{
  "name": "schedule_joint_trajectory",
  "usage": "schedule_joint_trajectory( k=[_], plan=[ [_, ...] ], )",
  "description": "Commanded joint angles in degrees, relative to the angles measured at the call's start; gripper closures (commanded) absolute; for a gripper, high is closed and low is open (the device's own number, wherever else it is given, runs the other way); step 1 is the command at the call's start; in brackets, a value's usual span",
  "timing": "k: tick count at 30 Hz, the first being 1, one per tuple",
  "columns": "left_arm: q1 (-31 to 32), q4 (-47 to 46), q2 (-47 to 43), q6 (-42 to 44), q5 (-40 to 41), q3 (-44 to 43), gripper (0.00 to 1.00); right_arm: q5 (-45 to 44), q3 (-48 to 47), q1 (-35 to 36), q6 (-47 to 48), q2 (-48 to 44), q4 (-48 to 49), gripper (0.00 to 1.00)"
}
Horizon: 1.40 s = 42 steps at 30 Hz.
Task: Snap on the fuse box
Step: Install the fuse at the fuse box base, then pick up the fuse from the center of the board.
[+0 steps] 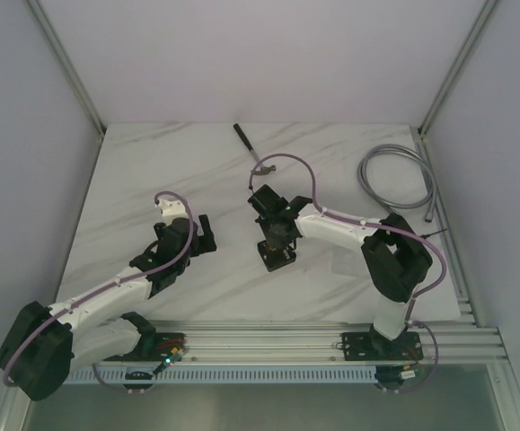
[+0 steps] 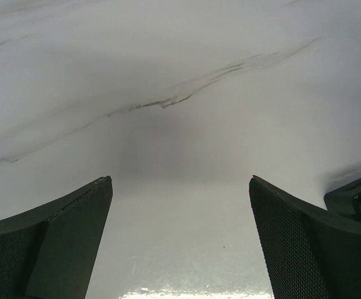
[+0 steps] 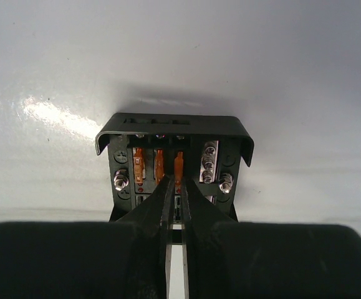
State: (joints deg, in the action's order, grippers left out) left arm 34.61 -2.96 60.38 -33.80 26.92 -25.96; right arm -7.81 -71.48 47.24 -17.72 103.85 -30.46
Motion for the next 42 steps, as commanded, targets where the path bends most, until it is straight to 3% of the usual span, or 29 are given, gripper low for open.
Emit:
schedule_joint_trajectory(
  k=[1, 10, 16, 20, 24, 34, 42],
  plan=[
    [-0.3, 0.2, 0.2, 0.5, 0.2, -0.3, 0.0, -1.5, 4.2, -1.3, 0.8, 6.8, -4.1, 1.0],
    [-0.5, 0.3, 0.7, 0.5, -0.1, -0.4, 0.0, -2.5, 5.0, -2.3, 1.5, 13.1, -0.4, 1.0],
    [-0.6, 0.4, -0.7, 0.3, -0.3, -0.2, 0.0, 0.0, 2.0, -2.2, 2.2, 5.3, 0.7, 1.0],
    [-0.6, 0.6, -1.8, 0.2, -0.5, 0.1, 0.0, 1.3, 0.6, -2.2, 2.7, -1.5, 0.6, 0.77],
    [-0.6, 0.6, -2.7, 0.1, -0.5, 0.3, 0.0, 0.1, 0.7, -3.0, 2.9, -6.9, -0.2, 0.63],
    [-0.6, 0.8, -3.3, -0.1, -1.0, 0.3, 0.0, -3.9, 8.0, -16.7, 4.2, -11.2, 3.2, 0.46],
    [-0.6, 0.9, -2.8, 0.0, -0.8, 0.1, 0.0, -2.2, 9.2, -27.5, 4.9, -6.4, 9.6, 0.42]
  ],
)
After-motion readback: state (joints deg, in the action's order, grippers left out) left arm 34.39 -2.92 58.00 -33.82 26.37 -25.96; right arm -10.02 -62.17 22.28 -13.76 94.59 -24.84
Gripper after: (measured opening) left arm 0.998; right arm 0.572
